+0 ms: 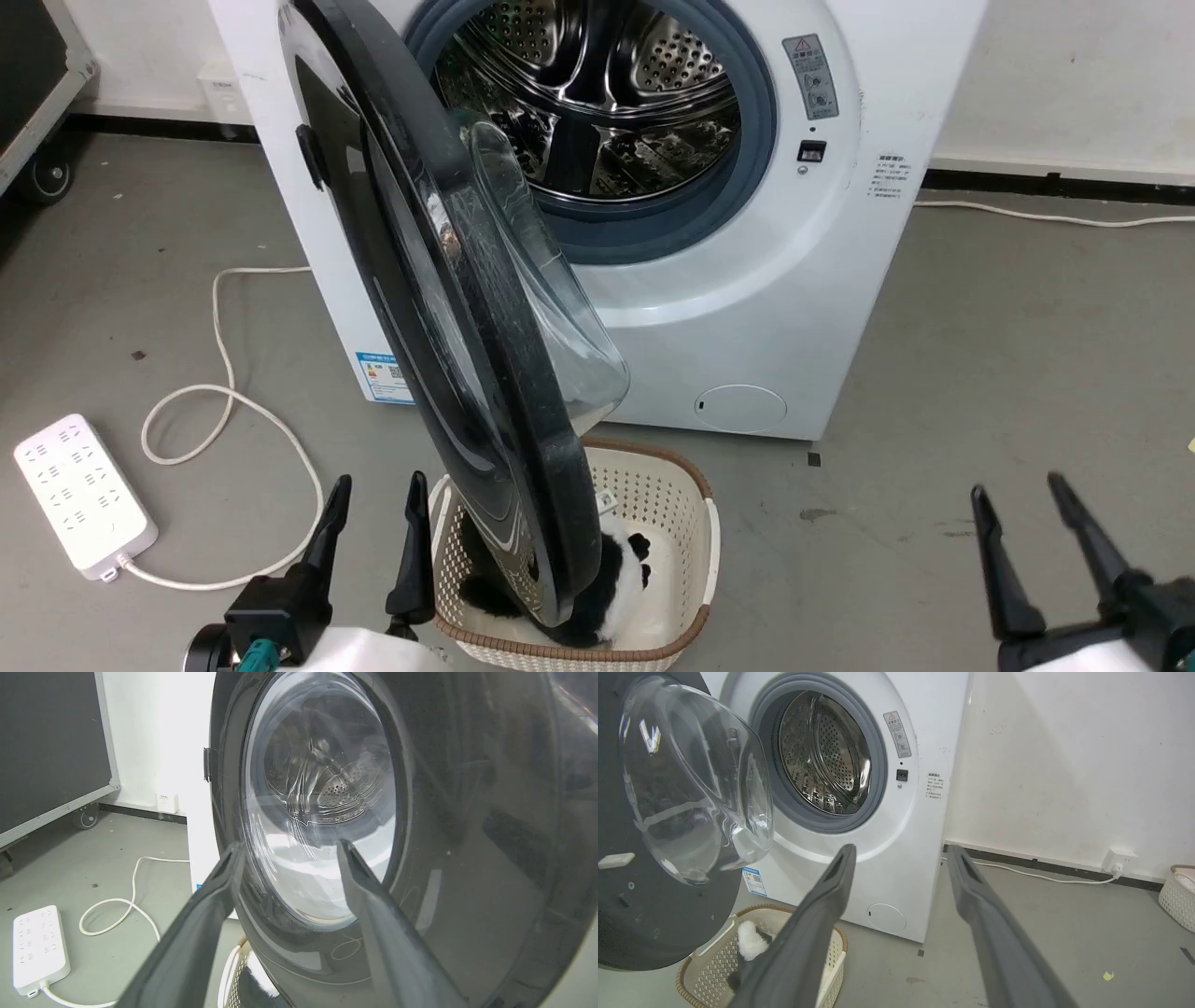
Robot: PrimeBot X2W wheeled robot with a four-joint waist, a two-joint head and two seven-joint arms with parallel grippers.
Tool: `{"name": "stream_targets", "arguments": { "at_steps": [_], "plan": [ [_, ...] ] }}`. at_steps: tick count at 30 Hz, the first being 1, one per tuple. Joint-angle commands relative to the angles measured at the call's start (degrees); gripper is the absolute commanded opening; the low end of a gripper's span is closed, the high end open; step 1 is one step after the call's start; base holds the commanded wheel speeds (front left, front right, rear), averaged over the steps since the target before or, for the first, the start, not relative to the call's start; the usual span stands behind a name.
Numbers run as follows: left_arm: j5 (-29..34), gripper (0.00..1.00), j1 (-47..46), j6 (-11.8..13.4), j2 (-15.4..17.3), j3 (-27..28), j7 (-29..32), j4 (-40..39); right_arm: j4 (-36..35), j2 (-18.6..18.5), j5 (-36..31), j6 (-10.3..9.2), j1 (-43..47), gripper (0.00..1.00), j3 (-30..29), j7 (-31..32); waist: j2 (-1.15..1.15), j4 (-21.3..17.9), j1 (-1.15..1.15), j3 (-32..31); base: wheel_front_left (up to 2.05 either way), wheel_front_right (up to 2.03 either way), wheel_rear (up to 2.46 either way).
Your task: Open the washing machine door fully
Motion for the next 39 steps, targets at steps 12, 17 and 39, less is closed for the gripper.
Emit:
{"name": "stream_targets", "arguments": {
  "at_steps": [12,17,39],
  "plan": [
    [2.3,1.00,1.2,-0.9,0.1,-1.6,-0.3,1.5,-1.4,4.4,-2.0,0.05,2.4,1.00,-1.6,-0.5,0.00,0.1,0.00,0.1,0.00,0.00,0.00],
    [2.6,0.00,0.4,-0.5,0.1,-1.6,-0.3,-0.2,-1.7,4.6,-1.9,0.05,2.1,1.00,-1.3,-0.5,0.00,0.2,0.00,0.4,0.00,0.00,0.00],
    [2.3,0.00,-4.8,4.7,0.1,-3.4,-0.3,-29.3,-1.1,4.7,-3.0,0.05,1.6,1.00,-0.1,-0.5,0.00,0.0,0.00,0.0,0.00,0.00,0.00]
  ]
}}
